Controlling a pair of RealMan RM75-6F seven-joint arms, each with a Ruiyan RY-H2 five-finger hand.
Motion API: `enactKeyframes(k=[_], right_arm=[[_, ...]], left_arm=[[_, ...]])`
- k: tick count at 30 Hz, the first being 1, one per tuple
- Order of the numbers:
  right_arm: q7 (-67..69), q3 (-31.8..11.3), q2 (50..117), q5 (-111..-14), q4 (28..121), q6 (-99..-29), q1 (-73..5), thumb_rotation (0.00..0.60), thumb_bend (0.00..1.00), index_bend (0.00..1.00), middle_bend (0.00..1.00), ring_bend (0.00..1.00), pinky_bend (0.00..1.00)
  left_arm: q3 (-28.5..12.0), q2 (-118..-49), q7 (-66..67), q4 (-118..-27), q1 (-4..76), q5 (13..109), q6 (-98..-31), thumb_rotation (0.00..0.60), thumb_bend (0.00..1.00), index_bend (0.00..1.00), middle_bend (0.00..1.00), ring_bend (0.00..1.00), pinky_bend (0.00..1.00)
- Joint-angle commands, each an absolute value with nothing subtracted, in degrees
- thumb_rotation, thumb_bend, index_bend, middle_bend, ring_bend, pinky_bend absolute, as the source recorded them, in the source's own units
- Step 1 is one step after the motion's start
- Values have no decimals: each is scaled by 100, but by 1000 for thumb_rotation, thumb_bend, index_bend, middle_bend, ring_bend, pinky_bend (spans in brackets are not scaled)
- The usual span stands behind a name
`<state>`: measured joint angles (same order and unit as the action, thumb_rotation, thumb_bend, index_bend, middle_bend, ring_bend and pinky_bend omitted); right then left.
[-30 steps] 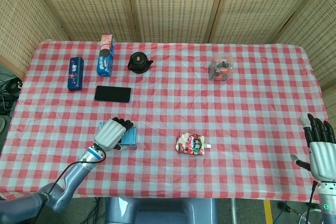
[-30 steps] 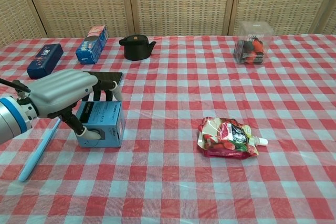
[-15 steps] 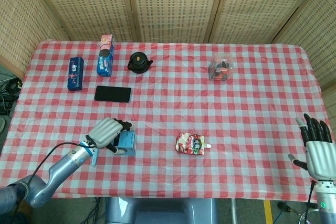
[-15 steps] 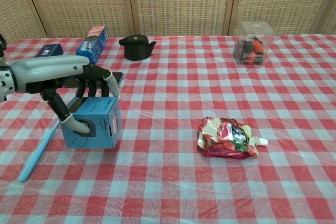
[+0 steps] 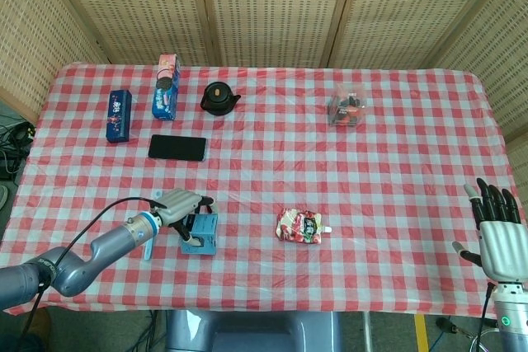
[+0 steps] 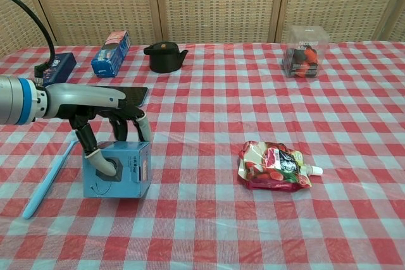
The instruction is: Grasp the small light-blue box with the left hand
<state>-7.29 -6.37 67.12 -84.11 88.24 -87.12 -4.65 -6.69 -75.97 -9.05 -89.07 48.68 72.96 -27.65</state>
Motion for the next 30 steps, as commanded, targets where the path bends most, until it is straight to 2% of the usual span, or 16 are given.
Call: enactKeyframes(k=[1,5,11,18,22,26,28,30], right_arm=[[-728,-635,6711,-8416,8826,-8722,-460,600,0,78,0,0,0],[-746,-625,6716,-8429,8836,-8720,-463,600,0,78,0,0,0],[-755,-617,6714,-8435,8849,-8723,-460,600,0,78,0,0,0],[-689,-623,6680,-8444,8862,-8751,-448,600,0,78,0,0,0],[-679,-612,6677,-8453,8861,-8728,-456,600,0,78,0,0,0],[-689,-613,6685,-8455,8860,-8726,-461,600,0,78,0,0,0],[-691,-616,6689,-8441,8855,-8713,-465,600,0,78,0,0,0],[-692,-618,6692,-8426,8844,-8697,-470,600,0,78,0,0,0]], left_arm=[[-729,-7810,-896,-8741,4738,7353,-3328,600,0,0,0,0,0],[-846,-7946,-926,-8574,4414,7872,-4502,600,0,0,0,0,0],[-591,-7795,-1037,-8558,4267,8437,-4929,600,0,0,0,0,0],[75,-7762,-776,-8342,3994,9218,-5373,600,0,0,0,0,0],[105,-8250,-447,-7764,3864,9177,-5547,600,0,0,0,0,0],[-80,-9188,-206,-6757,3673,9232,-6261,600,0,7,0,0,36],[-111,-9458,-305,-6445,3645,9296,-6477,600,0,47,10,12,76],[-132,-9687,-430,-6159,3636,9362,-6659,600,0,140,69,74,141]])
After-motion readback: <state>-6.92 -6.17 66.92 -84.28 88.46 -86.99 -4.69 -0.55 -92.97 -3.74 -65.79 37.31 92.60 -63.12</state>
